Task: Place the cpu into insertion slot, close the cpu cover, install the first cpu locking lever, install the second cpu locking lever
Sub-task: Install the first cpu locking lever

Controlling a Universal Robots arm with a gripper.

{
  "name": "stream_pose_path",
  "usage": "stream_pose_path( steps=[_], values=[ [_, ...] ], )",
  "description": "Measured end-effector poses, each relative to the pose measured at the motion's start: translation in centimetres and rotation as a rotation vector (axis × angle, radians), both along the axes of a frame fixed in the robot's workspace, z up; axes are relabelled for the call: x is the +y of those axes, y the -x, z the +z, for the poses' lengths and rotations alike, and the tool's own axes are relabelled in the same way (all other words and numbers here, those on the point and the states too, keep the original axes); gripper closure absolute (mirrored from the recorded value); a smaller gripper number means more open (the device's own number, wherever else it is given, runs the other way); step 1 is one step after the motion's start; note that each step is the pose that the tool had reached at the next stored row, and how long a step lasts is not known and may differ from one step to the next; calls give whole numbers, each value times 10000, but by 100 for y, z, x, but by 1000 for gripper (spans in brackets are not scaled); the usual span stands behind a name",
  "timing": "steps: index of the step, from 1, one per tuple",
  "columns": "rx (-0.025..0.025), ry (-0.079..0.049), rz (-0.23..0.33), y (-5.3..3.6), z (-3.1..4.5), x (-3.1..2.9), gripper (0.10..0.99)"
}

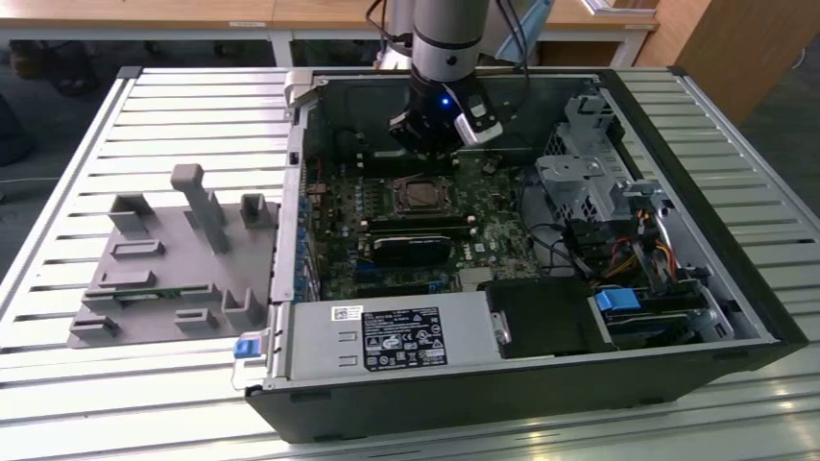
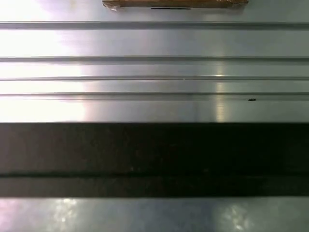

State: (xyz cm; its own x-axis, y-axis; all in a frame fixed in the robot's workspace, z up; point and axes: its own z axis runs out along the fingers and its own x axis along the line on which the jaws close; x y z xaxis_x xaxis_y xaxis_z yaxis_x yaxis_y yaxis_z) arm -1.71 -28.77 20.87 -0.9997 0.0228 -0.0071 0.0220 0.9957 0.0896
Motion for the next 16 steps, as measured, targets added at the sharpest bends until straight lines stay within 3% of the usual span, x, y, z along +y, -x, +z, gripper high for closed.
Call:
stream_pose_path(
  steps=[16],
  values=[
    [-1,155,0,-15,-85,22,980]
  ],
)
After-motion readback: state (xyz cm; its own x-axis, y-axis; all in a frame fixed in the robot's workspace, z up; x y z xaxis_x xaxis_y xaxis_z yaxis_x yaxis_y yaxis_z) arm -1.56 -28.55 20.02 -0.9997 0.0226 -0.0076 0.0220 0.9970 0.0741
